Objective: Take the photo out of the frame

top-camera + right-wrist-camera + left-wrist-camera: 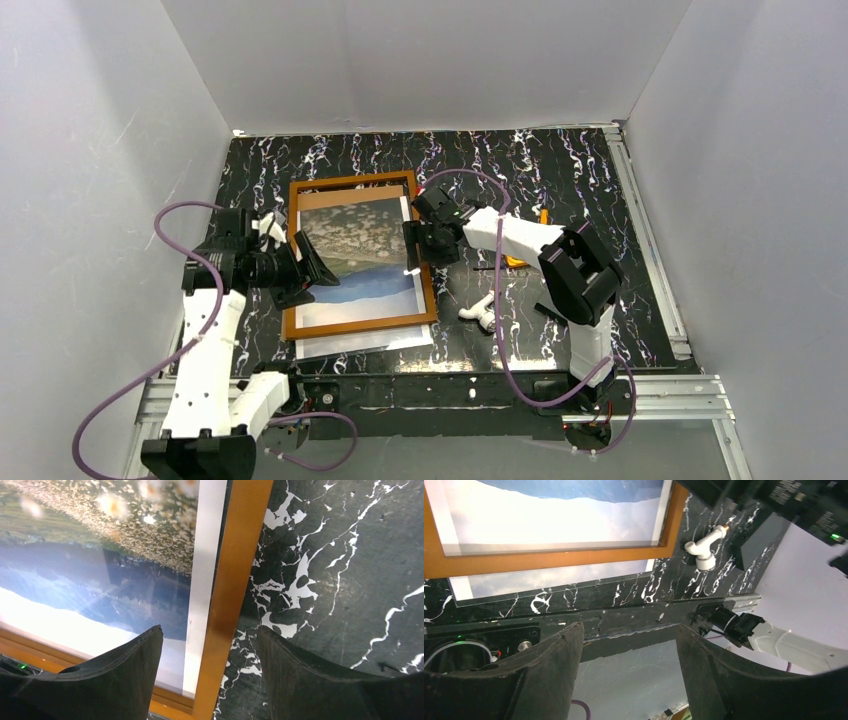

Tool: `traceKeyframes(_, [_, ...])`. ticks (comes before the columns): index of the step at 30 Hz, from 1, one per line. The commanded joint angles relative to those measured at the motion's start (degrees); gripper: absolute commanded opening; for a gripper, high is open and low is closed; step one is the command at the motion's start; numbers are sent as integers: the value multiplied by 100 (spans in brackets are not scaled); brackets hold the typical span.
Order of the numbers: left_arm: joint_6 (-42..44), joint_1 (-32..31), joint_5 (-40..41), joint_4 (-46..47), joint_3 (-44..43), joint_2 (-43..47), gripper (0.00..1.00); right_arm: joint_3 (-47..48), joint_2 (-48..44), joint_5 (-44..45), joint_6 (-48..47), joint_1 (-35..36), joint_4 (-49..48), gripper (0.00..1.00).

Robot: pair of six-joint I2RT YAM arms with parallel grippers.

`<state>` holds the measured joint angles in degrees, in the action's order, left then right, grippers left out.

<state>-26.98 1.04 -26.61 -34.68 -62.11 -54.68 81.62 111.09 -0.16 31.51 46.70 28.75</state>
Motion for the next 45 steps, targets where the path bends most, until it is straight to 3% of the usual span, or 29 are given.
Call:
traceKeyframes(1, [-154,-16,-371,-468,27,255,67,-294,240,-79,322,3,-812,75])
traceKeyframes(5, [-53,-16,-352,-652,-208,314,67,-336,532,-128,347,-3,-1076,63])
traceKeyframes(9, [-17,-18,-326,-762,-368,351,67,-140,907,-583,372,14,-1348,39])
traceKeyframes(12, [-48,-16,-369,-793,-461,337,67,15,1136,-815,677,51,-1579,29])
traceKeyframes(20, [15,-17,-336,-857,-531,299,67,1148,1737,-847,1762,534,-1562,24])
traceKeyframes(25, [69,-16,-301,-901,-507,291,67,1624,1880,-645,2094,678,-1362,21])
traceKeyframes(36, [3,-20,-361,-1001,-865,291,67,2832,2583,-1065,2704,842,-1228,17])
traceKeyframes(40, [-64,-20,-416,-1018,-1017,324,67,2984,2549,-1059,2804,841,-1197,15])
traceKeyframes(45, [-139,-17,-454,-1108,-1306,361,67,2796,1887,-813,2225,628,-830,10])
